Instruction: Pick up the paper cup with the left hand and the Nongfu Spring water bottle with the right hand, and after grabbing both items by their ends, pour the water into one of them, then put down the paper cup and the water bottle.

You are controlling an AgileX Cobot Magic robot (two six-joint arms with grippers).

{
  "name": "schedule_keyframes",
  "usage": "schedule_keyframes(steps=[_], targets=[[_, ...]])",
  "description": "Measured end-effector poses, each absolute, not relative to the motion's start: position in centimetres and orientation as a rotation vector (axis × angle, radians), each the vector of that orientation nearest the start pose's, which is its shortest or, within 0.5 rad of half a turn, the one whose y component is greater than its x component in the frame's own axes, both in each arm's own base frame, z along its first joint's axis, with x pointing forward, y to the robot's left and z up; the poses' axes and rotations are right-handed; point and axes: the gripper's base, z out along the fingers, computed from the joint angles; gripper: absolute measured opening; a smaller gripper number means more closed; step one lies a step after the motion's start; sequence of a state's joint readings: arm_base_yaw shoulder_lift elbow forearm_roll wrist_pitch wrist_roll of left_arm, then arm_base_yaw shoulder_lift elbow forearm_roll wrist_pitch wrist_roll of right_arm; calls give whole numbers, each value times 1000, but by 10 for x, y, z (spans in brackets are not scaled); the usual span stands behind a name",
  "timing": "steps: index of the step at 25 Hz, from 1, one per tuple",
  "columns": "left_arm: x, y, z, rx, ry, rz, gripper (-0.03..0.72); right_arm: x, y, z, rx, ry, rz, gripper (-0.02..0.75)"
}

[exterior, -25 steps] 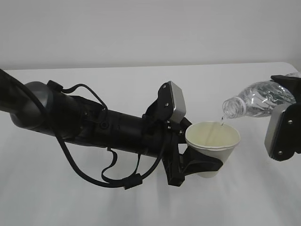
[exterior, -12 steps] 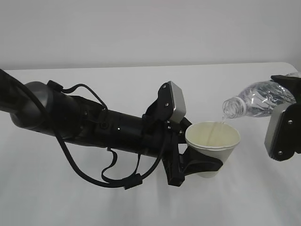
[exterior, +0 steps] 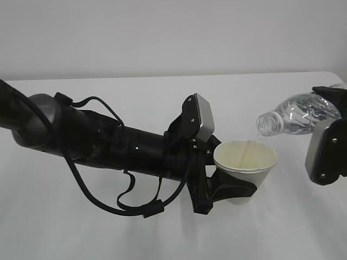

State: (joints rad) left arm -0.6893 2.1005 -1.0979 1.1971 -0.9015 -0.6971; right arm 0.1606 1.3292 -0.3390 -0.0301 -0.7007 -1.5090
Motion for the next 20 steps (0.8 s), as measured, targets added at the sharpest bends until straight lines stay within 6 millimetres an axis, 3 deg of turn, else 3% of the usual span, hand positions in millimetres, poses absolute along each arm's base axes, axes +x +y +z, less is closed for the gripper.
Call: schedule_keyframes(steps=[20], targets=[[267, -307, 133, 1407, 1492, -1071, 429, 228, 39, 205, -1422, 1230, -961, 349]])
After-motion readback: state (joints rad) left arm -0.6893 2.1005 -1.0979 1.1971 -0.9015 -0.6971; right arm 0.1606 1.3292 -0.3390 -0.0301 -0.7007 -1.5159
